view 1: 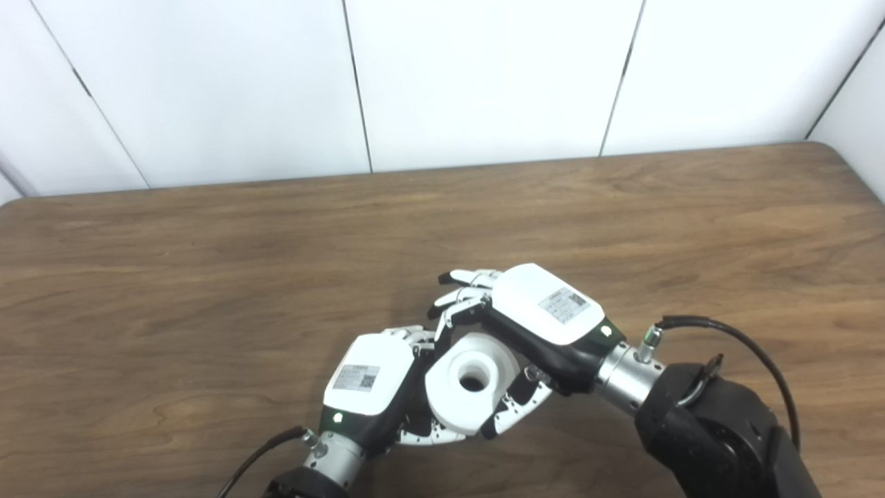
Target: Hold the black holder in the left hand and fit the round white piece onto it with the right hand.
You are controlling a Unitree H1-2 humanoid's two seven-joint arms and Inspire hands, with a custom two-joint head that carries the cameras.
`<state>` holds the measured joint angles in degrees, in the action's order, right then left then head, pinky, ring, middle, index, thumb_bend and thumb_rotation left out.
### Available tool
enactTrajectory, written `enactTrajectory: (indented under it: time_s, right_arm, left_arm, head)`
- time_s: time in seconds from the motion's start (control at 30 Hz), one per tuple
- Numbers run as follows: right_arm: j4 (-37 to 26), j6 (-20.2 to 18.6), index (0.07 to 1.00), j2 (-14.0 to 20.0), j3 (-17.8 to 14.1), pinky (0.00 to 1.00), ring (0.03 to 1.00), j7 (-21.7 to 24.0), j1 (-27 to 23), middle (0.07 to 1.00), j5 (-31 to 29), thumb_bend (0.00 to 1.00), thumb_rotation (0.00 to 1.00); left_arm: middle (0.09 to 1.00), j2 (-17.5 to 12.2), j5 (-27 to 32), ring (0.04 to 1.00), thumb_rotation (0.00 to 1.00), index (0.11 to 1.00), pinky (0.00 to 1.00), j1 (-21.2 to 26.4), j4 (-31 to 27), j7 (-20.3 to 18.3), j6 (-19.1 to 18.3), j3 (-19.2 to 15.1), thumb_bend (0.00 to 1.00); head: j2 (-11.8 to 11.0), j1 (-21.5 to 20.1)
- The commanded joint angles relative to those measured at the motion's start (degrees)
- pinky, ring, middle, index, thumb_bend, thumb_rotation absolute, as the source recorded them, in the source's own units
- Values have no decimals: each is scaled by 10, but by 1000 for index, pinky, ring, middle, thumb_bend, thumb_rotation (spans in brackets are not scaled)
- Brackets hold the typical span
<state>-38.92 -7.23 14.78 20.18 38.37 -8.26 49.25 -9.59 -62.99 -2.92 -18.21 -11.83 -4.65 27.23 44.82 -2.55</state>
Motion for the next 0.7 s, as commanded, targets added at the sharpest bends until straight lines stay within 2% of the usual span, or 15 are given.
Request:
enactTrajectory:
  time_s: [0.0,0.5,0.67]
  right_arm:
    - [8,13,483,0,1,893,926,-6,-2,784,4,523,134]
    - [38,10,484,-2,-3,867,919,-17,-7,786,12,522,135]
    - [40,3,485,3,-5,870,925,-3,-10,788,10,524,141]
  left_arm:
    - [779,-1,-7,833,50,488,797,-7,4,-23,-2,10,516]
    - [780,-1,0,831,50,488,794,-9,5,-18,2,9,516]
    - [782,-2,1,832,50,488,796,-8,6,-17,3,9,516]
  head:
    - [1,0]
    - [0,-1]
    - [2,-2]
